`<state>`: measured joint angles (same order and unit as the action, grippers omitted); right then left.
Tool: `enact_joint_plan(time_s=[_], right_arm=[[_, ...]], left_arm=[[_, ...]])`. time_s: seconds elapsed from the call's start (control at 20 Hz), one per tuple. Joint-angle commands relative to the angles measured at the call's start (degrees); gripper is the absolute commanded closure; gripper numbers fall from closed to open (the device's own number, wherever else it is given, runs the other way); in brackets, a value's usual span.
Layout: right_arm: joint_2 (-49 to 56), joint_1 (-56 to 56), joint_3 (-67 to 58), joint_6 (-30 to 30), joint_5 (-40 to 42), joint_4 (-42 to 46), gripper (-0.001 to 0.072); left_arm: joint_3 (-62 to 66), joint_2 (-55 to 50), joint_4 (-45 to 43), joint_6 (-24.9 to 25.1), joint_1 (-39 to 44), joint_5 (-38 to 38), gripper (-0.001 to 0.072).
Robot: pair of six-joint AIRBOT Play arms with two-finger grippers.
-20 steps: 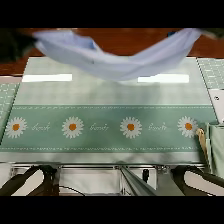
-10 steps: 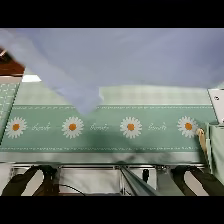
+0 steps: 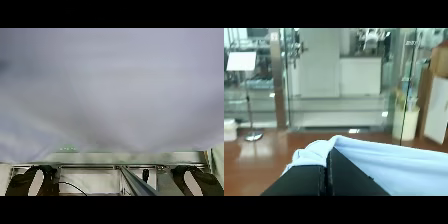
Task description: Fold the shirts.
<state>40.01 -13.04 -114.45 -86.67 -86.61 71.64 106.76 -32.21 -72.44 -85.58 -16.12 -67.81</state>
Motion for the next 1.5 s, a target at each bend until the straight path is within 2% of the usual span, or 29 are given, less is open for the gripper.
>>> enact_joint_plan(time_s=[0.0, 0.15, 0.25, 0.35, 0.45, 0.55, 0.8, 0.95, 1.05, 1.15, 1.3, 1.45], right_arm=[[-1.3, 0.1, 6.5, -0.5, -2.3, 0.3, 0.0693], [-0.9, 0.1, 15.3, 0.3, -0.4, -2.6, 0.0693], [0.9, 0.1, 20.6, 1.8, -1.5, -7.6, 0.0693], [3.7, 0.1, 25.9, 3.9, 0.7, -8.8, 0.0693], [8.5, 0.1, 30.0, 5.5, 5.5, -8.7, 0.0693], [15.1, 0.1, 32.0, 8.2, 10.7, -12.4, 0.0693], [35.2, 2.6, 32.0, 10.8, 23.3, -14.2, 0.0693], [47.8, 3.0, 27.0, 10.5, 30.6, -16.9, 0.0693], [55.5, 3.0, 20.7, 9.0, 32.1, -17.1, 0.0693], [61.6, 3.0, 14.8, 7.3, 31.6, -17.1, 0.0693], [66.1, 3.0, 11.7, 4.7, 31.4, -17.2, 0.0693], [66.6, 2.4, 11.7, 5.2, 27.7, -17.2, 0.0693]], left_arm=[[-2.9, 0.4, -2.1, -0.3, 0.0, -6.8, 0.068], [-11.0, -3.0, 0.7, 0.5, 0.0, -6.9, 0.068], [-16.0, -7.6, 6.4, 0.9, 0.0, -7.3, 0.068], [-20.3, -13.8, 11.5, 2.9, 1.3, -6.4, 0.068], [-23.1, -21.1, 12.1, 3.1, 4.9, -1.7, 0.068], [-23.3, -29.9, 12.7, 3.9, 8.3, 2.7, 0.068], [-21.9, -49.2, 15.1, 3.9, 14.7, 16.6, 0.068], [-19.7, -57.1, 15.1, 2.8, 17.0, 25.9, 0.068], [-18.8, -60.8, 15.1, 1.1, 17.9, 29.8, 0.0679], [-18.8, -63.0, 15.1, -1.4, 18.0, 29.8, 0.0679], [-18.8, -64.4, 15.1, -1.5, 17.9, 26.7, 0.0679], [-18.8, -64.3, 15.0, 1.8, 17.1, 21.3, 0.0678]])
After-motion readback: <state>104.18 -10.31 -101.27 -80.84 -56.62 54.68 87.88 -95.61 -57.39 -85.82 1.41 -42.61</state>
